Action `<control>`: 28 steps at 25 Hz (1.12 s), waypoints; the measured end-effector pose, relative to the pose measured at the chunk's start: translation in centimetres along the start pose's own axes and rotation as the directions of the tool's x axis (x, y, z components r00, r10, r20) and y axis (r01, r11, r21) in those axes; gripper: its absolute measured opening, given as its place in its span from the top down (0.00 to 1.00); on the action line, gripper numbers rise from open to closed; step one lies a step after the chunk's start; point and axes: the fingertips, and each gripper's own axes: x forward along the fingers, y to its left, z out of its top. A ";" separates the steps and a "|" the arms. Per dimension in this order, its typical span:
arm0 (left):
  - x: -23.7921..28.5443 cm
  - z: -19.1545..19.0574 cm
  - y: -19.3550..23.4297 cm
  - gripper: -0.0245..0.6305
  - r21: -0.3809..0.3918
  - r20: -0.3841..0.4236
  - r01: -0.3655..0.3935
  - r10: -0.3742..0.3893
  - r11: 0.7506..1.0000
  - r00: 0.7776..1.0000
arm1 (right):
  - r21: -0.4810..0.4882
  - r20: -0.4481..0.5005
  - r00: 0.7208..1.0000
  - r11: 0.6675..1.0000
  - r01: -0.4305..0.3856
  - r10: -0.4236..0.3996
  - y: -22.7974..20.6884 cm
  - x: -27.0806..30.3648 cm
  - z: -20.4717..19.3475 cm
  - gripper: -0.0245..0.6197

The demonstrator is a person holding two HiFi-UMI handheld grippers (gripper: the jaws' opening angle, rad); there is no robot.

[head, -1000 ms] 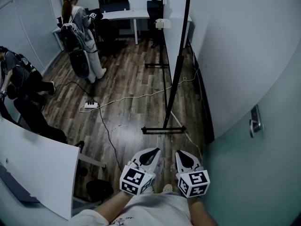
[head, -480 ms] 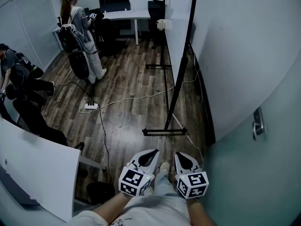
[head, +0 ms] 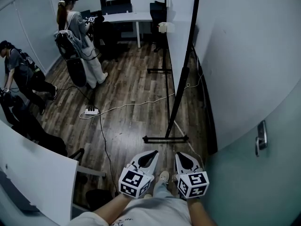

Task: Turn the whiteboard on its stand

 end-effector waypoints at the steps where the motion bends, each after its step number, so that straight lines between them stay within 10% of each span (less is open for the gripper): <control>1: 0.8 0.5 0.3 0.95 0.005 0.003 0.000 0.000 1.000 1.000 | 0.000 0.005 1.000 1.000 0.002 -0.002 -0.7 0.6 0.6 0.95; 28: 13.4 5.9 8.2 0.95 -0.011 0.023 -0.086 0.086 0.996 0.996 | -0.027 0.008 1.000 1.000 -0.013 0.013 -10.9 12.7 7.7 0.95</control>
